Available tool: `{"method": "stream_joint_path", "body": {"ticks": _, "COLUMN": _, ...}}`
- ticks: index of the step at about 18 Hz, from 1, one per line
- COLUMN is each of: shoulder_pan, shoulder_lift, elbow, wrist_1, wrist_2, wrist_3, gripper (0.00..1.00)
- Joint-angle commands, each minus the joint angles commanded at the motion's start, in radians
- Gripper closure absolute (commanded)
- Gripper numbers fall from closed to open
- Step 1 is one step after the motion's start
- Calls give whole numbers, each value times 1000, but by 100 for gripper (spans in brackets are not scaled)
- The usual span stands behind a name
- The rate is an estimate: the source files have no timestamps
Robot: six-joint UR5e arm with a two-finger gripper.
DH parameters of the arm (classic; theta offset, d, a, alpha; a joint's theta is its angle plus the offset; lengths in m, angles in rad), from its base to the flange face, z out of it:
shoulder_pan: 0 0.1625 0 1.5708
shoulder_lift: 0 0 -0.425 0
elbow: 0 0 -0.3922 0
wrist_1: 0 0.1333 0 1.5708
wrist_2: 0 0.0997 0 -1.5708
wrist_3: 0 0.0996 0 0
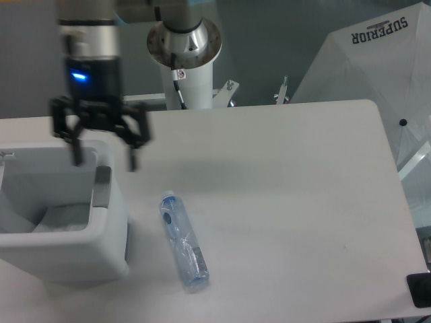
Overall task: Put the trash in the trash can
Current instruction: 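Move the open gripper over the clear water bottle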
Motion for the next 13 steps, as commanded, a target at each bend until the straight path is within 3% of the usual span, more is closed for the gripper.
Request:
{"method": "stream_joint_path", "body": {"ticks": 8, "shoulder_pan": 68, "shoulder_lift": -192, "elbow": 17, "wrist_1": -2, "wrist_2": -3, "wrist_3": -46, "gripper": 0}}
{"method": "stream_joint_path", "body": {"ticks": 13, "shoulder_pan": 68, "shoulder_lift": -327, "elbow": 49, "wrist_1": -14, "wrist_2": -2, "wrist_3": -46, "gripper": 0}}
